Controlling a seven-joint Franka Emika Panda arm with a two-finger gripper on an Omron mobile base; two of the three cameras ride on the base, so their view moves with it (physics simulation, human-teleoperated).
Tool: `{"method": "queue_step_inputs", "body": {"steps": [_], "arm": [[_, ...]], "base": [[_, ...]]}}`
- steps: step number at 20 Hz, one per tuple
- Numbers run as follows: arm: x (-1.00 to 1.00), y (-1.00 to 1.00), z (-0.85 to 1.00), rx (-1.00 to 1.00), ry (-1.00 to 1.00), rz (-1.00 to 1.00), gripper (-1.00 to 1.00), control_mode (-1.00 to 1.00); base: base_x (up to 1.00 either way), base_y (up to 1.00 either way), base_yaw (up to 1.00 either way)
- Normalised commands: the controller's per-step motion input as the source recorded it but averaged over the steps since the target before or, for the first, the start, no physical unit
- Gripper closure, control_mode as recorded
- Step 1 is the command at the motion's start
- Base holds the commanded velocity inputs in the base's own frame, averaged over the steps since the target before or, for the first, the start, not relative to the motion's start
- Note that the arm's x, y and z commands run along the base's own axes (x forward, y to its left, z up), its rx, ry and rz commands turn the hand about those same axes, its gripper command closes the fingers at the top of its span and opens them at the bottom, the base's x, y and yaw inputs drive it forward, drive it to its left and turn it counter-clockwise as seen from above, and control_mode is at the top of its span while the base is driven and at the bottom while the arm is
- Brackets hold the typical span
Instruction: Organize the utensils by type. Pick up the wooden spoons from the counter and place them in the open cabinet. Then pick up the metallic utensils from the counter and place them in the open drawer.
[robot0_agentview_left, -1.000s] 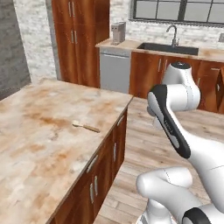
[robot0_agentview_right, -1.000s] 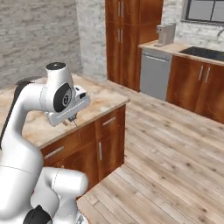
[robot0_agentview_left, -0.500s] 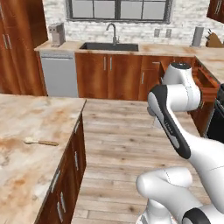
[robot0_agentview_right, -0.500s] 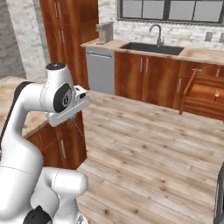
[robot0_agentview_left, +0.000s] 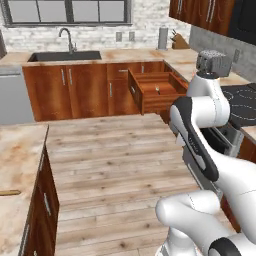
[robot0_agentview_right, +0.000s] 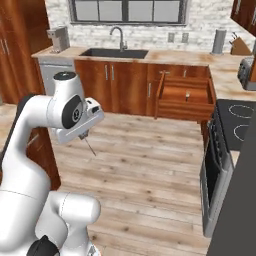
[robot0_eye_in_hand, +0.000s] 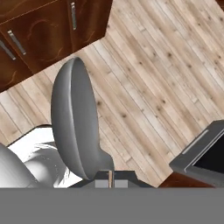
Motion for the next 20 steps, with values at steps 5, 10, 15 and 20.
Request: {"method": "queue_step_inputs", "body": {"steps": [5,10,15,20], "arm": [[0.0,0.0,0.0,0.0,0.0,0.0,1.0,1.0],[0.0,0.0,0.0,0.0,0.0,0.0,1.0,1.0],[0.0,0.0,0.0,0.0,0.0,0.0,1.0,1.0],[0.0,0.0,0.0,0.0,0.0,0.0,1.0,1.0]], "base": [[0.0,-0.17,-0.37],[0.13,-0.01,-0.23],[0.06,0.0,-0.04],[0.33,0.0,0.0]]}}
